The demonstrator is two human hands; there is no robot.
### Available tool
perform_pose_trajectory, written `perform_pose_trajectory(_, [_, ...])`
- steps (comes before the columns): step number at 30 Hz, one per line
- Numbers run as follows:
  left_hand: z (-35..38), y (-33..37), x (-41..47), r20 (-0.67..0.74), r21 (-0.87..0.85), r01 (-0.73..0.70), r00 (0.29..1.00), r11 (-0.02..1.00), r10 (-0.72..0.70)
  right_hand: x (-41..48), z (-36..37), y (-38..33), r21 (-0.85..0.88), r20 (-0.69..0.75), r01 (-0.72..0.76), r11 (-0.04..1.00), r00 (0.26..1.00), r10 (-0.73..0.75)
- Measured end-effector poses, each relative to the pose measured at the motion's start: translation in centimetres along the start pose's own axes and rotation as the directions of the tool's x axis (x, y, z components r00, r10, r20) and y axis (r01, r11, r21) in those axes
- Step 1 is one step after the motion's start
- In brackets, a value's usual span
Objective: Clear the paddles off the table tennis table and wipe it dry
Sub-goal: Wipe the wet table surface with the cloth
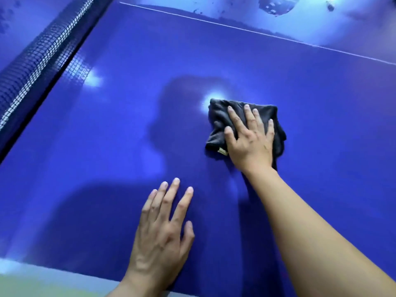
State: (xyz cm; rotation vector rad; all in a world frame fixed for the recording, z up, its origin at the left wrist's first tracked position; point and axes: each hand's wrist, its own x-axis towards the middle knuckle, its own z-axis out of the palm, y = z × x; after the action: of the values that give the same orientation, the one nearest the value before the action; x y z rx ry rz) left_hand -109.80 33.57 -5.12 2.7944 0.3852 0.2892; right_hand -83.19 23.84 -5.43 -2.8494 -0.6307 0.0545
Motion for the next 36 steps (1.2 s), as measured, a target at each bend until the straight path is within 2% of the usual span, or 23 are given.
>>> perform_pose_trajectory(4, [2.0,4.7,-0.5,0.031,0.034,0.029,0.999,0.999,-0.03,-3.7,-2.2,11.2,-0.033,-0.027,-0.144,0.989,0.989,0.143])
perform_pose_trajectory(8, [2.6,6.1,-0.7,0.044,0.093,0.081,0.995,0.992,-0.086,-7.0,-3.9,18.7,-0.015,-0.049,-0.263,0.965,0.964,0.262])
perform_pose_trajectory(13, [2.2,5.7,-0.7,0.082,0.054,0.085,0.993,0.995,-0.089,-8.4,-4.3,19.2,-0.009,-0.043,-0.309,0.951,0.95,0.308])
perform_pose_trajectory(17, [1.3,4.5,-1.5,0.05,0.038,0.099,0.994,0.994,-0.101,-9.4,-4.5,17.2,-0.032,0.003,-0.288,0.957,0.957,0.288])
perform_pose_trajectory(21, [-0.3,1.3,-4.1,0.041,0.065,0.145,0.988,0.987,-0.147,-10.9,-3.3,12.9,-0.044,-0.003,-0.223,0.974,0.975,0.223])
perform_pose_trajectory(25, [-2.7,-4.0,-7.4,0.032,0.096,0.258,0.964,0.961,-0.262,-10.5,-1.5,5.7,-0.058,0.012,-0.143,0.988,0.99,0.144])
perform_pose_trajectory(32, [-7.1,-15.0,-13.2,-0.004,0.084,0.381,0.924,0.921,-0.382,-9.0,3.1,-12.0,-0.092,-0.002,0.002,0.996,1.0,-0.002])
perform_pose_trajectory(36, [-7.7,-18.6,-14.7,-0.039,0.034,0.312,0.95,0.95,-0.31,-8.3,6.0,-23.8,-0.07,0.016,0.131,0.989,0.991,-0.13])
